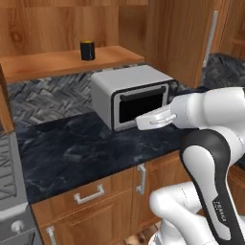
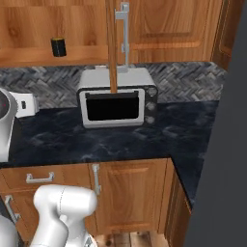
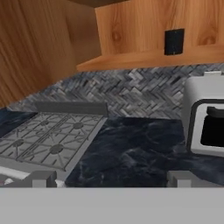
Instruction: Open the cabinet directly in front. Then move the beer and the mug to the dining counter with the jar on it.
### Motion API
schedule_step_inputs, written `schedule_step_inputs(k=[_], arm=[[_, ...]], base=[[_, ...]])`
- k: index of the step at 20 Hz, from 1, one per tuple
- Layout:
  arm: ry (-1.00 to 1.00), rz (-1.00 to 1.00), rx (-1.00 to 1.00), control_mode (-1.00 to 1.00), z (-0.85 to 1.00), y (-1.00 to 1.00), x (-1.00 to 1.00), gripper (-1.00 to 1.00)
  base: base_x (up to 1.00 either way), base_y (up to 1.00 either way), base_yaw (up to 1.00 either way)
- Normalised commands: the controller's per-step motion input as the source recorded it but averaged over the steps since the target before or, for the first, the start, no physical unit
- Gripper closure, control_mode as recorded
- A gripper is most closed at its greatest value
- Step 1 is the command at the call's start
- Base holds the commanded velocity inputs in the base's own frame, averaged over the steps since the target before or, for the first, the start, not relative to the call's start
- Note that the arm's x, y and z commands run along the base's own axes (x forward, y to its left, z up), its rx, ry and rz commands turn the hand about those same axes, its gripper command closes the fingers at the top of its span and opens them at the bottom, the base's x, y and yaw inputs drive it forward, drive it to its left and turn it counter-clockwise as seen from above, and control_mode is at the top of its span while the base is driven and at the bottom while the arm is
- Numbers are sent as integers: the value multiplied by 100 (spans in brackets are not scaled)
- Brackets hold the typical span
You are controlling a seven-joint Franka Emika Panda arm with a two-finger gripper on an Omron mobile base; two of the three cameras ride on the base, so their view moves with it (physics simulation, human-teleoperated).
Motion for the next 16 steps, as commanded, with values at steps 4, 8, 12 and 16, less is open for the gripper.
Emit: schedule_step_inputs(k=[4, 8, 12, 16], arm=[[0, 0, 0, 100, 0, 0, 0, -100], [0, 0, 0, 100, 0, 0, 0, -100], [0, 0, 0, 100, 0, 0, 0, -100], [0, 0, 0, 100, 0, 0, 0, -100]], base=[[22, -20, 9], [2, -2, 11], [0, 0, 8], [54, 10, 0]])
